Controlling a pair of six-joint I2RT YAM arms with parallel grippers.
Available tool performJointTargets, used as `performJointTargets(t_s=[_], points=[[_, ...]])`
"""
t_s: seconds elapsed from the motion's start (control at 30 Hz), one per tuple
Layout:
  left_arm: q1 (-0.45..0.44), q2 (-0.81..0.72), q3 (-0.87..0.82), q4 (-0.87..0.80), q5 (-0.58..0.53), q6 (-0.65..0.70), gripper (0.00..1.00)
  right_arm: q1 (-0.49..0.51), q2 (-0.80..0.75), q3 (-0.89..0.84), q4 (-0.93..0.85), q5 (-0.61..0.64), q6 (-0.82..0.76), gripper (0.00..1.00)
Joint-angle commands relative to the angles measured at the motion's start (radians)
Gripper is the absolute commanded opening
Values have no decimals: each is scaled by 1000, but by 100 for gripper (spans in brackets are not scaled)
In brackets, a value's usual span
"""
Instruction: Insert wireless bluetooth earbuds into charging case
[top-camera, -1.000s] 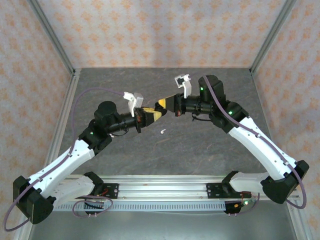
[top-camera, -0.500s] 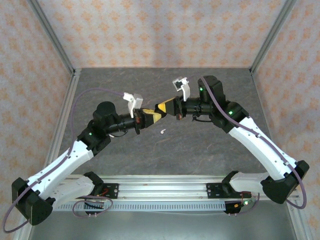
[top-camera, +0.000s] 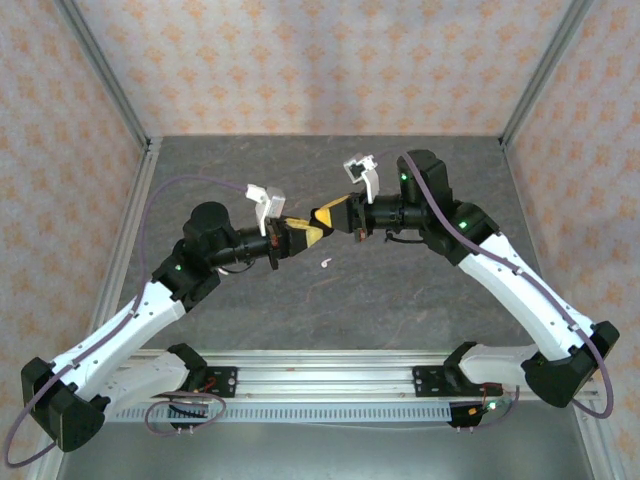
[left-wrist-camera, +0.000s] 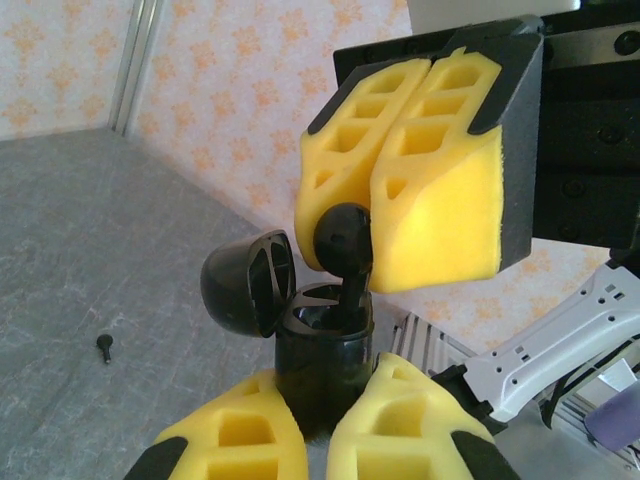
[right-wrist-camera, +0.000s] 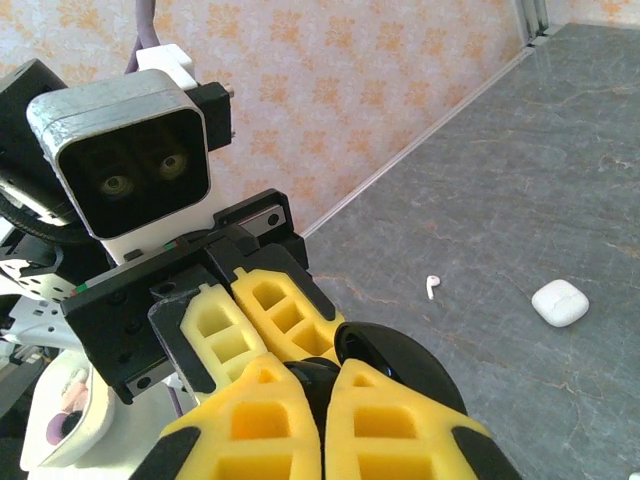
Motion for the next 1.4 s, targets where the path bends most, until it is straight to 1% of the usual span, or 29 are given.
performJointTargets(t_s=[0.0,0.17,0.23,0.57,0.77,0.87,1.0,1.17,1.37], points=[[-7,1,52,35,3,-20,0,8,12,25,-1,-80,-29,7],[-7,10,58,48,3,-26,0,7,23,16,-4,-115,-39,8],[-8,11,59,45,1,-27,0,7,28,16,-7,-126,-42,10],[-8,11,60,32,-23,-19,0,7,33,46,-29,-74,-42,33],[-8,6,60,13,-37,-5,0,7,20,62,-1,-38,-19,45],[-8,2,57,5,-47,4,0,7,9,75,11,7,6,48],[-8,-7,54,-27,-76,29,0,7,-7,102,7,100,24,53],[-8,-26,34,-52,-121,50,0,-6,-21,127,0,185,55,55],[-8,-29,21,-88,-160,63,0,-52,-21,144,-111,405,115,55]])
